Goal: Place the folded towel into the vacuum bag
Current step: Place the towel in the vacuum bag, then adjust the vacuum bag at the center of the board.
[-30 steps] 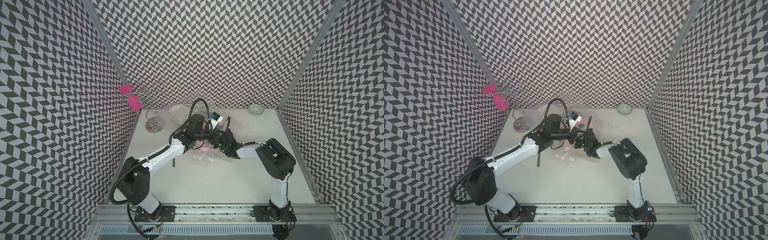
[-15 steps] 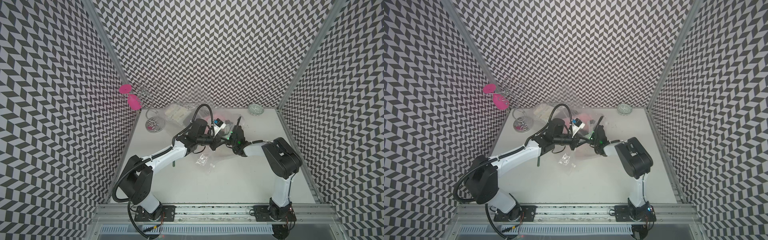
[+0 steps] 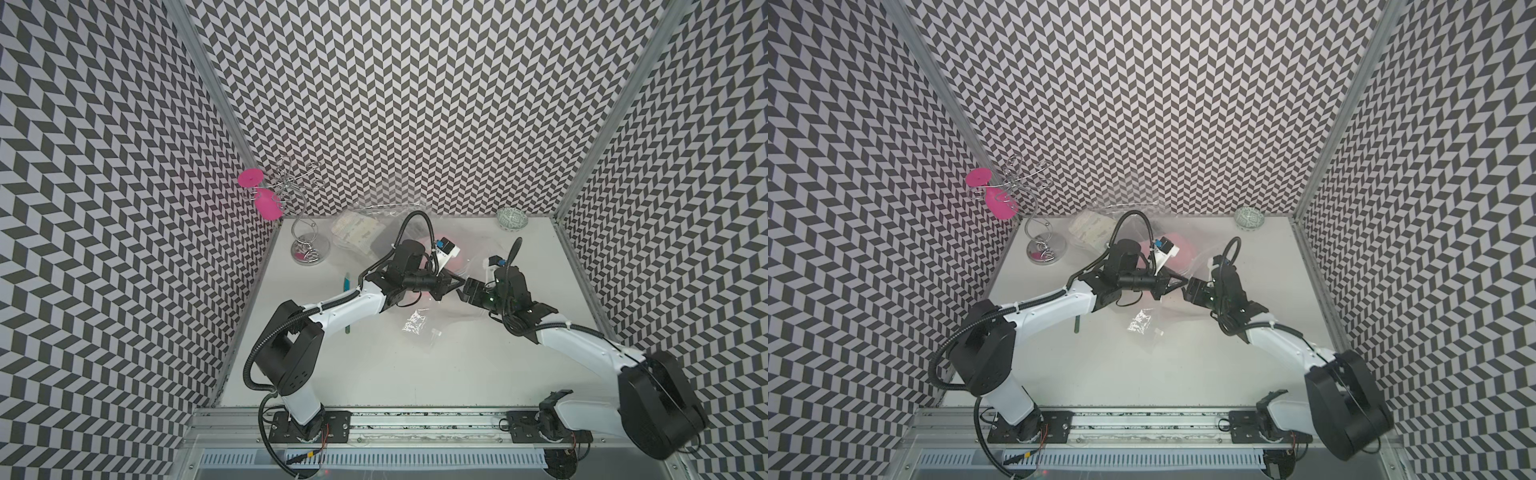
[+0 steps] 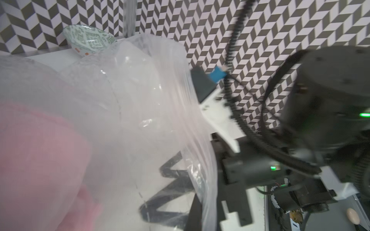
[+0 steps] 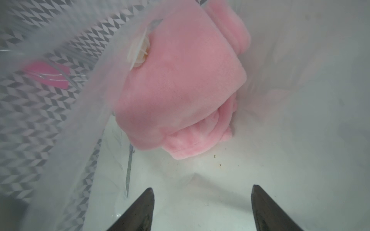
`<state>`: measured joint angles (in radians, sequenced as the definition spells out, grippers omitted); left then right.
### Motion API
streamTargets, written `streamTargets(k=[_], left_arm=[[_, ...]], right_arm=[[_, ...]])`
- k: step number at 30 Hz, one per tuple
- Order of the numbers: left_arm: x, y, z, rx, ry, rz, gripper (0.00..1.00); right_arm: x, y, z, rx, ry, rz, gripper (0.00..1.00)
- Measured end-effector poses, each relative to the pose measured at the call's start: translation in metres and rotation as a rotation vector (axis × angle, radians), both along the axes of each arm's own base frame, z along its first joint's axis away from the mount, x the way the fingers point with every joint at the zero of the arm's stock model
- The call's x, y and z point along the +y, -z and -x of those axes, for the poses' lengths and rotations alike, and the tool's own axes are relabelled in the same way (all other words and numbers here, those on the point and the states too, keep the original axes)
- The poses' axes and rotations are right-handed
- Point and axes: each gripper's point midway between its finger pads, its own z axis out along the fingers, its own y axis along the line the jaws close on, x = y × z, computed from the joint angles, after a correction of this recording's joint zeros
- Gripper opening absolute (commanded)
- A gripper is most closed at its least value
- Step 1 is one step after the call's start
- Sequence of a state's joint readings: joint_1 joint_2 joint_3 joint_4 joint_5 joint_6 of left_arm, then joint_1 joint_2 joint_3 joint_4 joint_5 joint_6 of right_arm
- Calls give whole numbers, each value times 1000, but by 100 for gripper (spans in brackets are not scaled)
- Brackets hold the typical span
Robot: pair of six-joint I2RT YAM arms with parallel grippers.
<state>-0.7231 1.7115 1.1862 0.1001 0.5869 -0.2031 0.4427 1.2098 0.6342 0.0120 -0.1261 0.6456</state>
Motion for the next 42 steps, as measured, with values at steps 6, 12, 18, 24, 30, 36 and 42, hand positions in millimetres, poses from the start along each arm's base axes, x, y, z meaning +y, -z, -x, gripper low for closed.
streamTargets(k=[6,12,18,24,30,36,42], left_arm=[[0,29,-6,41,-28,-61,19],[-2,32,3,46,10,-72,85],[4,18,29,31,120,-67,92],[46,-4,57,20,130,-21,91],[105,-4,36,64,-95,-58,90],[134,45,46,219,-216,-215,91],[164,106,73,415,-300,-374,91]], right_arm=[[-29,-51,20,-231,79,-31,80],[-40,-94,19,-378,120,-26,79],[-33,-165,-6,-514,123,-9,78],[3,-170,-27,-505,-16,-23,75],[36,-98,-39,-300,-160,-14,73],[32,-38,-33,-112,-144,16,73],[27,31,-14,59,-150,48,73]])
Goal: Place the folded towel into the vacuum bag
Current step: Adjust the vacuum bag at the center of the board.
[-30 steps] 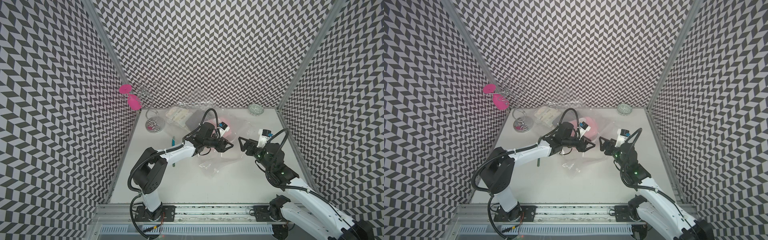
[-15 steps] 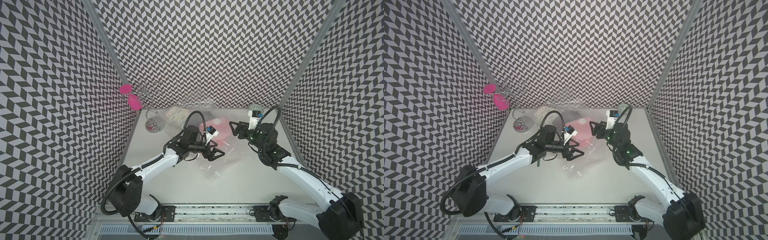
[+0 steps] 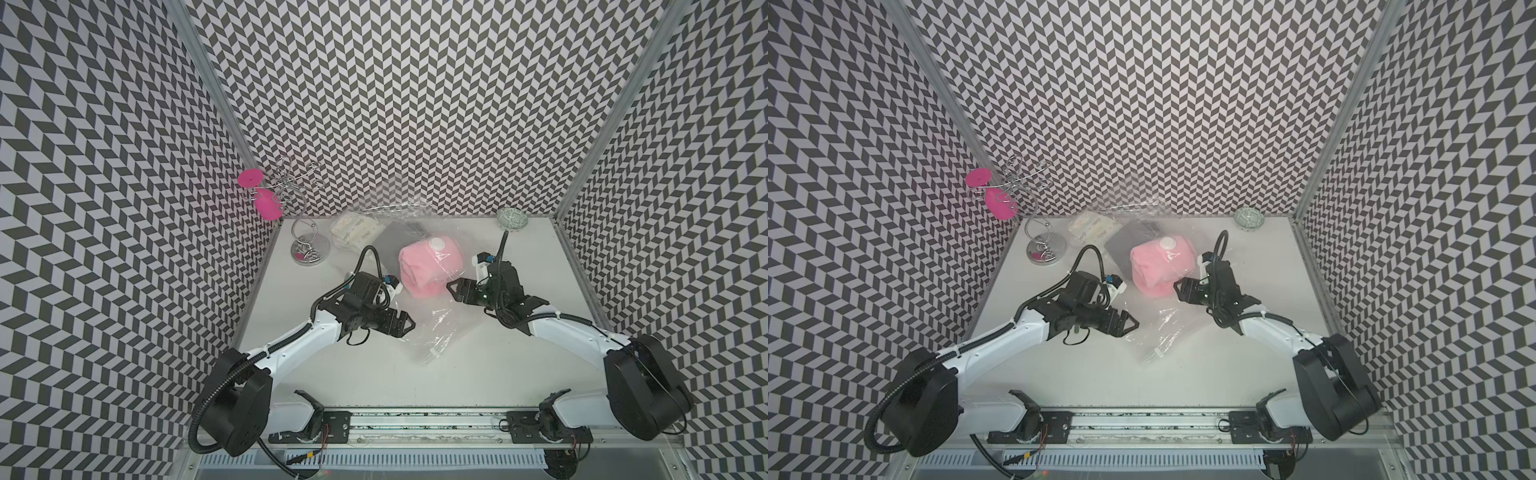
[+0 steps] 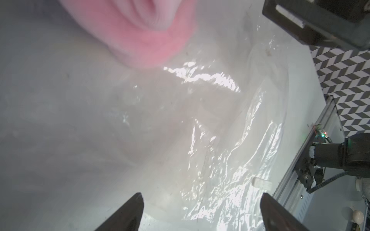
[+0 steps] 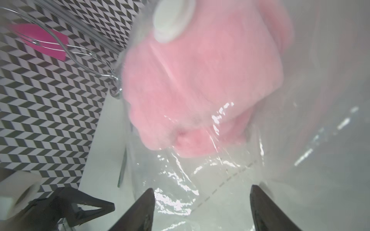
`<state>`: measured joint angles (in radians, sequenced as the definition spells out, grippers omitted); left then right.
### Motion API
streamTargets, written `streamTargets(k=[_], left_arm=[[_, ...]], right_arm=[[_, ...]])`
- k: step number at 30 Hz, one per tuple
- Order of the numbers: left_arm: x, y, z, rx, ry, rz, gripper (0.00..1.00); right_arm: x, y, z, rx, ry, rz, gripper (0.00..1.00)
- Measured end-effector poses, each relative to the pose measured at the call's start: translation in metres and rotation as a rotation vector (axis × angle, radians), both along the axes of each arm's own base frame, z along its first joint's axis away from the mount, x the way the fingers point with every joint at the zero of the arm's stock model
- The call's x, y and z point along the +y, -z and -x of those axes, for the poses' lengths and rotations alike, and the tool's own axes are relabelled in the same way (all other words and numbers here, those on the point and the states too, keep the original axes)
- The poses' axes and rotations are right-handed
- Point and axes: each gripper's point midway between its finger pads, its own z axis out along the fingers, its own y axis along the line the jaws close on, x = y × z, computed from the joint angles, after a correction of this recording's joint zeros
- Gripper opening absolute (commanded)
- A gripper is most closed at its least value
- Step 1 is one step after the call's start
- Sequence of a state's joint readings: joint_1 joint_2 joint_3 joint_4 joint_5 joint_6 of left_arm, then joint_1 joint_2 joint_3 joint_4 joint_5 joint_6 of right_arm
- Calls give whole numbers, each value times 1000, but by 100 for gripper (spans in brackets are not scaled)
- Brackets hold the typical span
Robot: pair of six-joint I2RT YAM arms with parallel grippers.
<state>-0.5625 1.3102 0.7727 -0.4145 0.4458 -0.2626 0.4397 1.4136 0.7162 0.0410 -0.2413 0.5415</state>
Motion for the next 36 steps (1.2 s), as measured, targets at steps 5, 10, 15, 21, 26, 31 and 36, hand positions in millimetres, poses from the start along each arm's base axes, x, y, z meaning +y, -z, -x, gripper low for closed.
streamTargets(k=[5,10,15,21,26,31,36], left_arm=[[1,6,4,47,-17,-7,88],[2,31,10,148,-25,-43,89],[1,46,15,202,-13,-58,87],[-5,69,14,275,11,-93,76],[-21,73,0,260,48,-111,46],[-42,76,-36,221,63,-127,11],[-68,75,-73,182,56,-111,0]], right_arm=[[2,13,3,33,-13,3,73],[2,8,0,6,-24,13,73],[1,8,-1,-8,-28,31,73],[1,8,-1,-9,-29,32,73],[1,3,-1,-26,-32,30,73],[1,-17,0,-73,-36,8,73],[-5,-36,10,-105,-43,17,74]])
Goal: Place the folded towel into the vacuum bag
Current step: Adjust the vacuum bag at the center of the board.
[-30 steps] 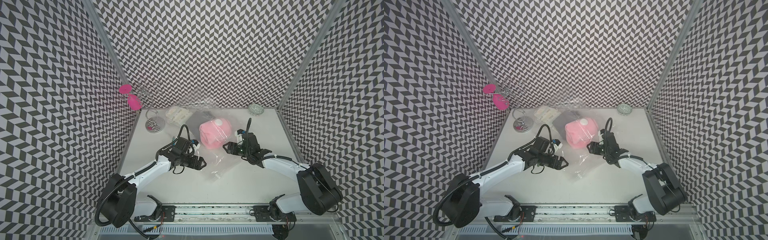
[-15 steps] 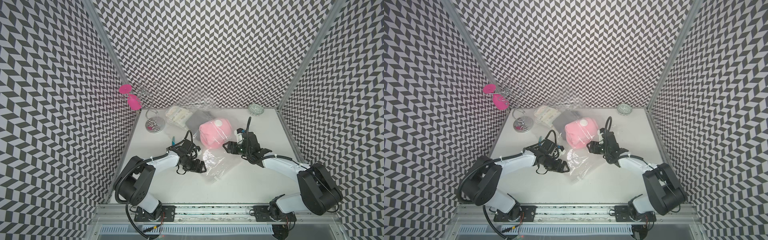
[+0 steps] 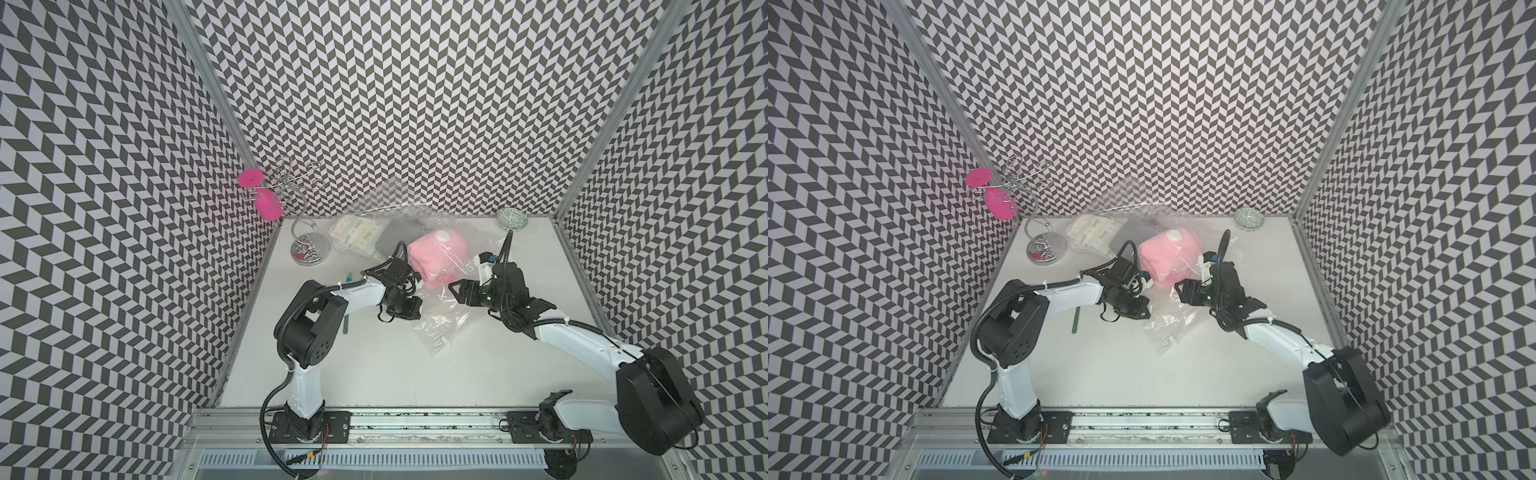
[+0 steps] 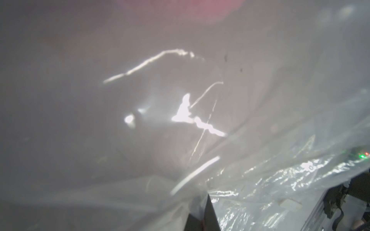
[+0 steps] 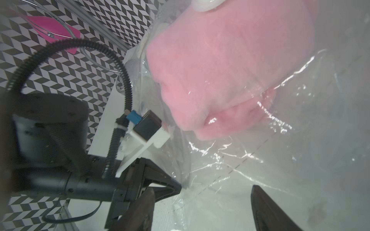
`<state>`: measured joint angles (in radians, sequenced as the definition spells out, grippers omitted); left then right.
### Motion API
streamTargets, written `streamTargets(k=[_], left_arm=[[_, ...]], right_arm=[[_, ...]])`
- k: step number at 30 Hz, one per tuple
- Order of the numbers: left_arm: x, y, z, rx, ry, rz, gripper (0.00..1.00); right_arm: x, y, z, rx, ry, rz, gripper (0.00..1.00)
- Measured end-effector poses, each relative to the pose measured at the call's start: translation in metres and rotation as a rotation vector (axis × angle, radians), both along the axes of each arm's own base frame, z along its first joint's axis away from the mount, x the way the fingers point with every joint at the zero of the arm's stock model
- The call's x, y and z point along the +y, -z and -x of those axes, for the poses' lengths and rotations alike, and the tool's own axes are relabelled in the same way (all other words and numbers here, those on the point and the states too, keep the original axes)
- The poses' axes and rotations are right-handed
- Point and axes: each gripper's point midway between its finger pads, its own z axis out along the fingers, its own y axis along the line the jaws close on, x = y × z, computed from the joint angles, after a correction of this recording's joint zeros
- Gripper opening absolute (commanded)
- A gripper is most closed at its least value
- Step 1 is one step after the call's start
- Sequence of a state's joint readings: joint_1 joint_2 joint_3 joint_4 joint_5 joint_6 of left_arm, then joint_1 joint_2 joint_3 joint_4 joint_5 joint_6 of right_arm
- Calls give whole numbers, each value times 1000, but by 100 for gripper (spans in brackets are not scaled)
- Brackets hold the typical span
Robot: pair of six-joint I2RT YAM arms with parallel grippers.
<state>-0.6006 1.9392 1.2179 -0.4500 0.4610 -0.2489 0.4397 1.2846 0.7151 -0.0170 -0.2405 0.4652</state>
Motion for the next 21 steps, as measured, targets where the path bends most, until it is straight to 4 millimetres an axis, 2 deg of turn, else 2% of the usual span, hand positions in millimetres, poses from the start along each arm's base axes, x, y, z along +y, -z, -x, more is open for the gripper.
streamTargets(k=[4,7,9,14,18,21], left_arm=[[-17,-6,-16,-38,-1,16,0],[-26,-15,-22,-66,-3,35,0],[-30,-21,-25,-80,-4,48,0],[-30,-37,-30,-114,-12,73,0],[-29,-64,-33,-163,-18,106,0],[-29,-84,-35,-205,-21,136,0]], right_arm=[[-5,-15,15,-15,-20,9,73],[-10,-17,28,7,-34,18,73],[-13,-8,37,47,-41,34,73],[-30,36,57,214,-35,67,71],[-40,52,51,288,-17,24,68],[-35,55,44,295,-36,-23,64]])
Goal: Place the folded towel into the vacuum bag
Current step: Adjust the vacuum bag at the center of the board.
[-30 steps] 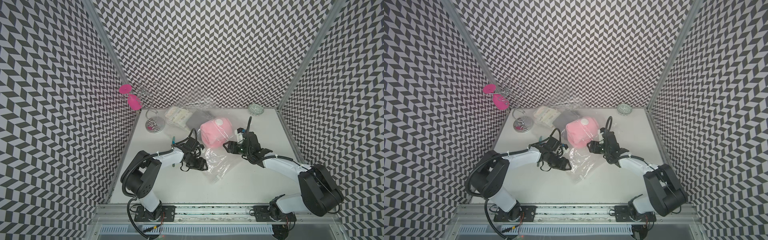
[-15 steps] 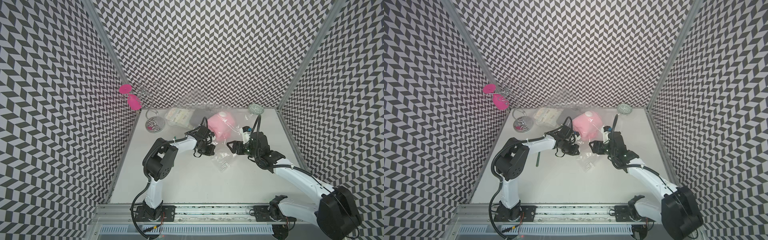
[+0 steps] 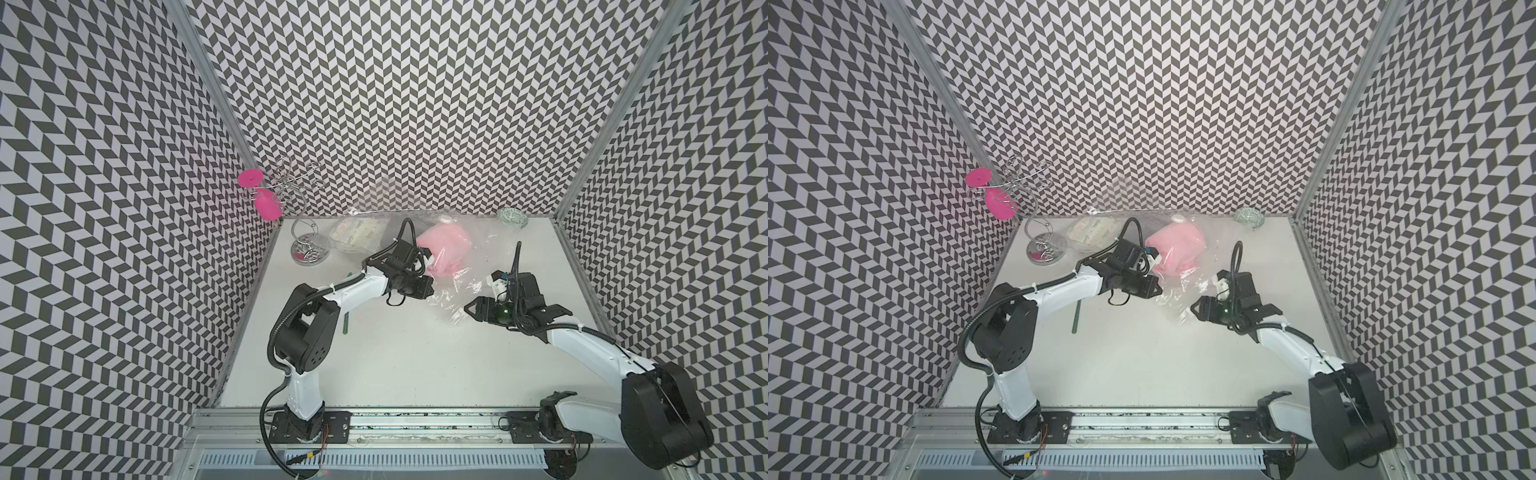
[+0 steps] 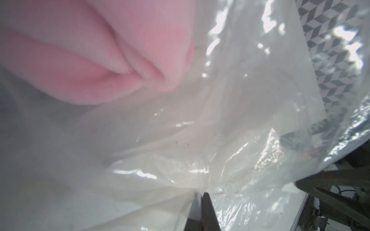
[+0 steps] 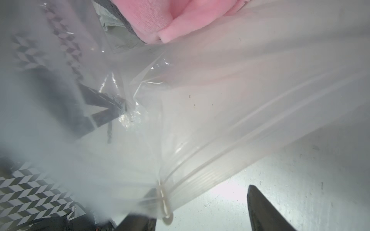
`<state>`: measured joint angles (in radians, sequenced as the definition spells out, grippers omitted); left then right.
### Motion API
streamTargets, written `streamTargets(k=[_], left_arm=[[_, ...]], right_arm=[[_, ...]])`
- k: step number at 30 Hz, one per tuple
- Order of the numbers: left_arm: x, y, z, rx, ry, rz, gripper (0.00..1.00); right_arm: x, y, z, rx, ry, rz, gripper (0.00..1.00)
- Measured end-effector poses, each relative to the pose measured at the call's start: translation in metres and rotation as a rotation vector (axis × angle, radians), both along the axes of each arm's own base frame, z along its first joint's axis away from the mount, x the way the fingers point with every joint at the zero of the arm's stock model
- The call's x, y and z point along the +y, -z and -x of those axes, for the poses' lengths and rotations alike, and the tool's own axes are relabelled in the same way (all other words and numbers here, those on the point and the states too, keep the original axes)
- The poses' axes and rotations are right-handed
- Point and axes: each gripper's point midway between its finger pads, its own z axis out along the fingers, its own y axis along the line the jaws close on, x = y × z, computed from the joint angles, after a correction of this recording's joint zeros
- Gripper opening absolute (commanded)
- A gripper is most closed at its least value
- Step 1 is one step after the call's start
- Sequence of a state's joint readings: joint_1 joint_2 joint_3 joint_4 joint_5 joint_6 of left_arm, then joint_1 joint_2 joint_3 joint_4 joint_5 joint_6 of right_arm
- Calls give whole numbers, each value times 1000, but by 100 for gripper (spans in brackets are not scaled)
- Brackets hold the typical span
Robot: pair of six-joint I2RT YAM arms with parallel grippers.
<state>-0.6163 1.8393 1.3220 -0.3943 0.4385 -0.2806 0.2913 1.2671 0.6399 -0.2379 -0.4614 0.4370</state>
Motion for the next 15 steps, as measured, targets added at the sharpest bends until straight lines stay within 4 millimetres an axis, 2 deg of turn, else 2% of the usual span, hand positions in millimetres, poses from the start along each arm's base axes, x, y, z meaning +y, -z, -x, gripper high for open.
streamTargets(k=[4,10,15], left_arm=[[3,-8,2,-18,0,11,0],[13,6,12,7,-2,-16,0],[22,13,15,9,-9,-36,0]], right_arm=[[10,-5,-9,-28,-22,-56,56],[19,-23,-21,-112,-18,-151,49],[18,-35,-28,-155,8,-208,45]])
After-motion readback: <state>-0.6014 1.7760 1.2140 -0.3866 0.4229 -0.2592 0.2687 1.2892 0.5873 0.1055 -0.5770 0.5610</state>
